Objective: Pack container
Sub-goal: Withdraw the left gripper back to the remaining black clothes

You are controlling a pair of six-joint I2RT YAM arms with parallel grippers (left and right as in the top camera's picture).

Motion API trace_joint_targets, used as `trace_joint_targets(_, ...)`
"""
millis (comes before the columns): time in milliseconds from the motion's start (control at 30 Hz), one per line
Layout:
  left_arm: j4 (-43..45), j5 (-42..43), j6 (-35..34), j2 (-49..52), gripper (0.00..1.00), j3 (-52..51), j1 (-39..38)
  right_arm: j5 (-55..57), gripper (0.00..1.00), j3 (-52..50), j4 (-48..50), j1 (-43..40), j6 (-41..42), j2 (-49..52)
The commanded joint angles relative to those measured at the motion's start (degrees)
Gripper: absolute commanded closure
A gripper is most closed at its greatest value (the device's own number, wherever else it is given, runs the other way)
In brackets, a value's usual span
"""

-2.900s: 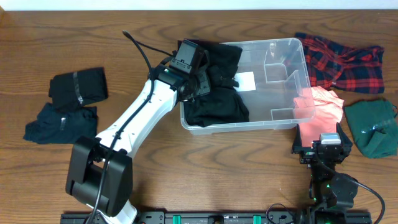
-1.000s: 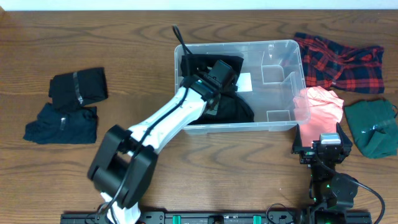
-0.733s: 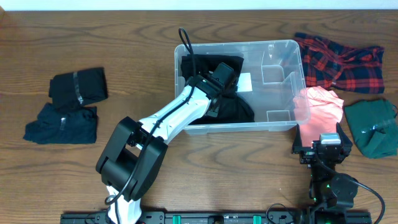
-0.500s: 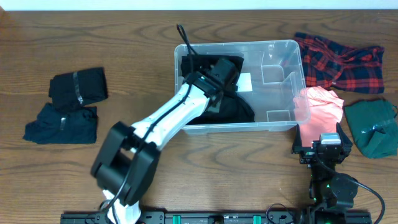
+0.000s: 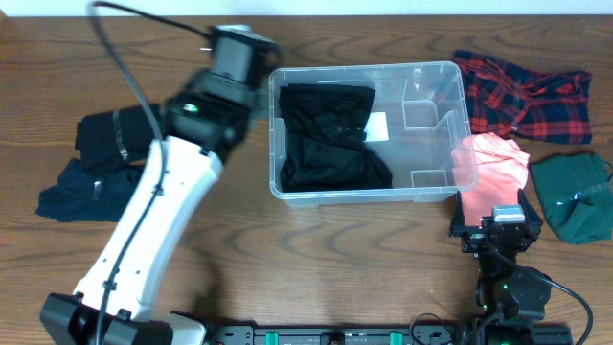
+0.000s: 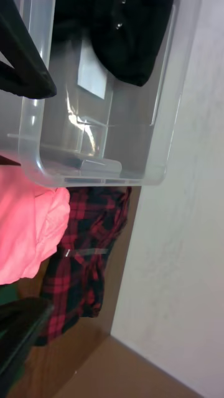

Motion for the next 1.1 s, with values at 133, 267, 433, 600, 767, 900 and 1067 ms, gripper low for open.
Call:
trace_joint_targets(133, -0.59, -7.69, 0.59, 3.39, 0.79, -0.52, 14.86, 0.13, 0.01, -0.04, -0.26, 0.70, -0.59, -0.31)
trace_joint_targets(267, 0.90, -7.48, 1.99, 7.50, 0.57, -0.52, 21.18, 0.11, 0.01, -0.04, -0.26, 0.70, -0.57, -0.31)
trace_joint_targets(433, 3.08, -1.33, 14.71, 13.62, 0.32, -0.52, 24.50, 0.13, 0.01, -0.04, -0.26, 0.70, -0.57, -0.31)
trace_joint_targets(600, 5.55, 0.50, 21.51, 19.54, 0.14, -0.52, 24.76, 0.13, 0.01, -0.04, -0.26, 0.70, -0.57, -0.28)
trace_joint_targets(767, 6.32, 0.48, 24.39, 24.83, 0.11, -0.52, 24.79, 0.13, 0.01, -0.04, -0.26, 0.70, -0.57, -0.31)
trace_joint_targets(900, 6.36, 0.46, 25.11, 28.24, 0.11, -0.52, 24.90, 0.13, 0.01, -0.04, -0.26, 0.70, -0.57, -0.28)
trace_joint_targets(1067, 7.37, 0.48, 27.21, 31.32, 0.11, -0.52, 24.94, 0.11, 0.01, -0.04, -0.26, 0.70, -0.57, -0.31)
